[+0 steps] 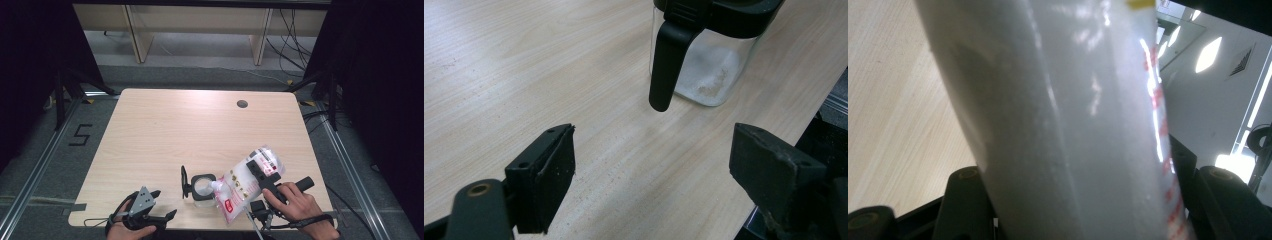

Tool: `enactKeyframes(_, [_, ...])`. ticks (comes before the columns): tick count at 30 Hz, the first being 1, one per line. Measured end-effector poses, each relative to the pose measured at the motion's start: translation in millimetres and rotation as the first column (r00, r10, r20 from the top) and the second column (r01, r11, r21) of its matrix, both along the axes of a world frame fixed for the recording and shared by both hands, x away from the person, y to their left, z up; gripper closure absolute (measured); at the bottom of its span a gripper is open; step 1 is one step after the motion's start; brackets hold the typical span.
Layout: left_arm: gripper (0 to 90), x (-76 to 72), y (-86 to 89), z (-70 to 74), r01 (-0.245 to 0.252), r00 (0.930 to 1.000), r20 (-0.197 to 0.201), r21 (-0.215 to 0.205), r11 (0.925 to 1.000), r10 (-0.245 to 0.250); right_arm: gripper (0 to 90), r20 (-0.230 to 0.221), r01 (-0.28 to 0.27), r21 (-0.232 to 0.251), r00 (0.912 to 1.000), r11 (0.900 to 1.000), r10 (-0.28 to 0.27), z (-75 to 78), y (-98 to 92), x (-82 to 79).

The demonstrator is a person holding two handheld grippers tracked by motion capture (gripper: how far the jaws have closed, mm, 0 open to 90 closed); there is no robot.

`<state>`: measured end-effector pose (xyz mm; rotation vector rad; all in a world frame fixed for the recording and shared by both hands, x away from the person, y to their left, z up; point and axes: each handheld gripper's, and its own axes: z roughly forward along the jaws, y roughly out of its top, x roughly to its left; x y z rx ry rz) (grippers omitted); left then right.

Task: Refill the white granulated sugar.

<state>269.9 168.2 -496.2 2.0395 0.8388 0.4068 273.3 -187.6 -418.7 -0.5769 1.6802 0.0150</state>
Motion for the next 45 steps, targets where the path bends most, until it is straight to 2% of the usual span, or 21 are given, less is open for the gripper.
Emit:
enactKeyframes(1, [18.0, -0.2, -1.3, -0.8, -0.007, 1.0, 0.001, -0.017, 0.9998, 0.007, 43.4, 0.0, -0.002, -0.013, 1.0, 1.0, 0.002, 1.8, 0.2, -0.1])
enactKeyframes(2, [18.0, -0.1, -1.1, -0.5, -0.006, 1.0, 0.0, -0.009, 0.9999, 0.006, 43.4, 0.005, -0.018, -0.025, 0.9998, 1.0, 0.018, 2.9, 0.5, 0.4])
enactKeyframes(3, [18.0, 0.4, -0.1, 0.1, 0.001, 1.0, 0.0, 0.006, 1.0, -0.001, 43.4, -0.009, 0.011, 0.009, 0.9999, 1.0, -0.011, 1.0, -1.3, -1.0])
enactKeyframes(7, [18.0, 0.0, -1.7, -1.1, -0.015, 0.9998, -0.016, -0.009, 0.9998, 0.015, 43.5, 0.006, -0.006, 0.007, 1.0, 1.0, 0.006, 3.0, -2.5, -1.1])
enactKeyframes(8, [18.0, 0.9, 0.1, -0.1, -0.004, 1.0, -0.006, 0.023, 0.9997, 0.004, 43.5, 0.008, -0.005, 0.009, 1.0, 1.0, 0.005, 2.9, -2.6, -1.3])
enactKeyframes(9, [18.0, 1.4, 0.4, -0.2, 0.004, 1.0, 0.0, 0.024, 0.9997, -0.004, 43.5, 0.003, 0.002, 0.006, 1.0, 1.0, -0.002, 3.0, -2.4, -1.6])
enactKeyframes(10, [18.0, 0.3, -1.2, -0.8, -0.006, 0.9999, -0.01, -0.004, 1.0, 0.006, 43.5, 0.002, 0.002, 0.002, 1.0, 1.0, -0.002, 3.0, -2.1, -1.6])
enactKeyframes(11, [18.0, -0.3, -1.2, -0.6, -0.011, 0.9999, -0.013, -0.007, 0.9999, 0.011, 43.5, 0.018, -0.047, -0.043, 0.9987, 0.998, 0.047, 5.6, 0.4, 0.5])
enactKeyframes(12, [18.0, -0.4, -1.3, -0.5, -0.012, 0.9999, -0.012, -0.011, 0.9999, 0.012, 43.5, 0.007, -0.012, -0.008, 0.9999, 1.0, 0.013, 2.6, -1.2, -1.2])
enactKeyframes(14, [18.0, -0.1, -0.1, -0.2, -0.008, 0.9999, -0.015, -0.001, 1.0, 0.008, 43.5, 0.007, -0.021, -0.016, 0.9997, 1.0, 0.021, 2.5, -0.4, -0.9])
enactKeyframes(15, [18.0, 0.1, -1.1, -0.8, -0.019, 0.9997, -0.013, -0.013, 0.9997, 0.019, 43.5, -0.003, -0.005, 0.005, 1.0, 1.0, 0.005, 0.4, -1.3, -1.6])
enactKeyframes(20, [18.0, 0.0, -1.7, -1.1, -0.019, 0.9997, -0.018, -0.015, 0.9997, 0.018, 43.6, 0.0, -0.011, -0.004, 0.9999, 1.0, 0.011, 0.5, -0.6, -0.9])
enactKeyframes(21, [18.0, 0.2, -0.2, -0.5, -0.009, 0.9998, -0.018, 0.005, 1.0, 0.009, 43.6, 0.001, -0.009, -0.004, 1.0, 1.0, 0.009, 0.3, -0.7, -0.8])
enactKeyframes(23, [18.0, 0.2, -0.9, -0.7, -0.019, 0.9997, -0.012, -0.012, 0.9997, 0.019, 43.6, 0.0, -0.022, -0.029, 0.9998, 0.999, 0.022, 2.0, 0.7, 0.4])
enactKeyframes(24, [18.0, -0.4, -1.7, -1.0, -0.024, 0.9996, -0.016, -0.027, 0.9993, 0.024, 43.6, -0.002, -0.016, -0.006, 0.9999, 1.0, 0.016, 0.0, -0.6, 0.4])
enactKeyframes(27, [18.0, -0.1, -1.2, -0.3, -0.02, 0.9998, -0.009, -0.021, 0.9996, 0.02, 43.7, -0.002, -0.011, -0.003, 0.9999, 1.0, 0.011, -0.9, -1.0, 0.3])
enactKeyframes(29, [18.0, 0.0, 1.1, 0.2, -0.009, 0.9999, -0.014, 0.009, 0.9999, 0.009, 43.7, 0.011, -0.033, -0.022, 0.9994, 0.999, 0.033, 1.1, -0.1, 1.8])
enactKeyframes(31, [18.0, -0.3, 0.6, -0.4, 0.0, 1.0, 0.003, -0.009, 1.0, 0.0, 43.7, 0.001, -0.011, 0.008, 0.9999, 1.0, 0.011, 0.0, -1.0, 0.9])
enactKeyframes(33, [18.0, -1.4, 0.4, -0.6, -0.017, 0.9998, -0.012, -0.018, 0.9997, 0.017, 43.8, 0.004, -0.018, -0.001, 0.9998, 1.0, 0.018, 1.5, -1.6, 1.1])
enactKeyframes(43, [18.0, -1.4, 0.8, -0.5, -0.015, 0.9998, -0.01, -0.012, 0.9998, 0.015, 43.9, -0.004, -0.025, -0.004, 0.9997, 1.0, 0.025, 3.4, -0.4, 0.0])
enactKeyframes(45, [18.0, -1.2, 0.6, -0.3, -0.016, 0.9998, -0.009, -0.013, 0.9998, 0.016, 44.0, -0.012, -0.012, 0.035, 0.9998, 0.999, 0.013, 0.8, -1.2, -1.0])
